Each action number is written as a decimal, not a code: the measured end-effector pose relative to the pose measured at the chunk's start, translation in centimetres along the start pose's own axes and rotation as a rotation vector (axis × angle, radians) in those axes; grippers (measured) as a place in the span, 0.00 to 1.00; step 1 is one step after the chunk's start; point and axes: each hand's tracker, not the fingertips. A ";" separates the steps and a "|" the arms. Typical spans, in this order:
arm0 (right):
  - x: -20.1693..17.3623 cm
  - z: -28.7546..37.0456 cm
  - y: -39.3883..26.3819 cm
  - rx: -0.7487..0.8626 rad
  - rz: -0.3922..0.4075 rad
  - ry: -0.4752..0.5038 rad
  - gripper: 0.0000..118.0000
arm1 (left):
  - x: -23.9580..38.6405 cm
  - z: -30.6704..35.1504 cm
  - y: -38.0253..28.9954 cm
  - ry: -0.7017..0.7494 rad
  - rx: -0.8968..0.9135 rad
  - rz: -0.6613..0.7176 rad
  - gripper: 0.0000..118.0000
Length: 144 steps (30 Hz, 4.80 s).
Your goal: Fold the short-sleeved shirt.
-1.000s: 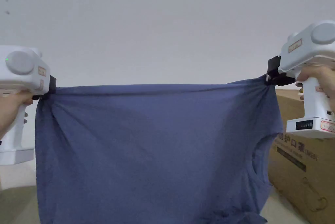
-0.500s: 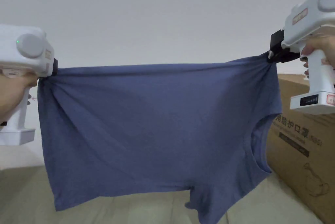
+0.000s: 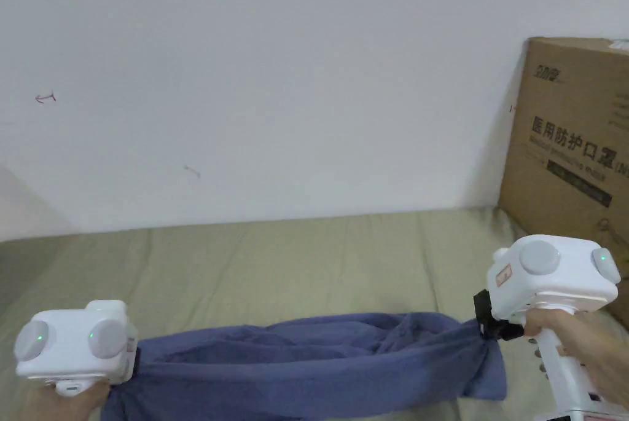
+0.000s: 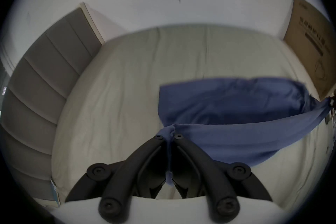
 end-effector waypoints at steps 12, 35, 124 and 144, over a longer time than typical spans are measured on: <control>4.6 5.5 -17.7 -0.013 -0.031 0.079 0.04 | -4.5 9.4 -12.3 -0.104 0.061 -0.068 0.02; 9.5 17.5 -44.8 0.026 0.052 0.014 0.20 | -7.1 24.8 -40.7 -0.130 0.042 0.043 0.28; 4.9 15.9 -34.8 0.137 0.083 0.073 0.61 | -8.9 20.6 -32.1 -0.243 -0.019 0.117 0.55; 1.7 14.3 -43.0 0.000 0.046 0.144 0.02 | -7.6 18.2 -36.6 -0.252 -0.032 0.324 0.74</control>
